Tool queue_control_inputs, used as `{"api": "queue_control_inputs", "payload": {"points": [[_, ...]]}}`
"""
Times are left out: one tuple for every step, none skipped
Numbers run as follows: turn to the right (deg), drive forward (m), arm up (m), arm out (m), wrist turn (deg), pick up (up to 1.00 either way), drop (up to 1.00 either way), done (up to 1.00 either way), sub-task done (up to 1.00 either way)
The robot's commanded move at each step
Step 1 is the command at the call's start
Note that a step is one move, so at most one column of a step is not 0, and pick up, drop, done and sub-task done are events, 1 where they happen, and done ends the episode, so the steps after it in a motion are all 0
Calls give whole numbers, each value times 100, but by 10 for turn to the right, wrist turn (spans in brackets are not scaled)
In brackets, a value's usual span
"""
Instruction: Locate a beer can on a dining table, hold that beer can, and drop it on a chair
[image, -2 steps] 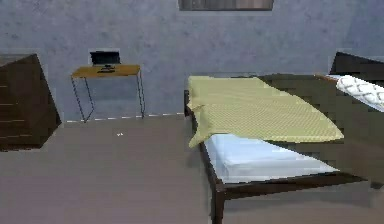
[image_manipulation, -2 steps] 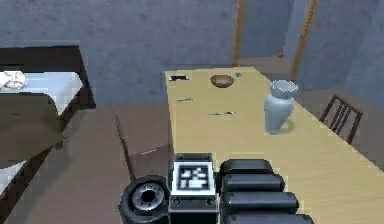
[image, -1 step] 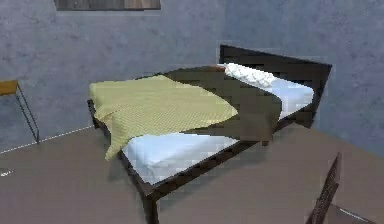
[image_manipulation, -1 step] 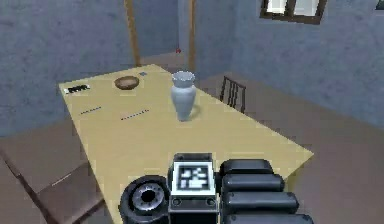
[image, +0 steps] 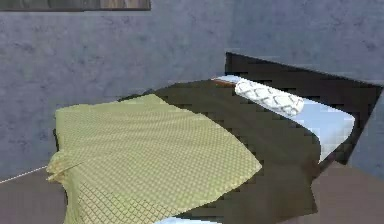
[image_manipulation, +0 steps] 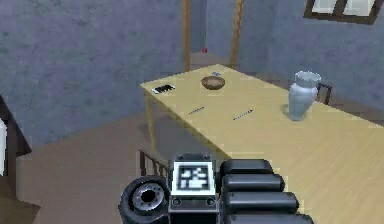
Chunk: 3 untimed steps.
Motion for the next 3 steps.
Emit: {"api": "queue_control_inputs", "payload": {"points": [[450,0,0,0,0,0,0,0,0],[120,0,0,0,0,0,0,0,0],[0,95,0,0,0,0,0,0,0]]}}
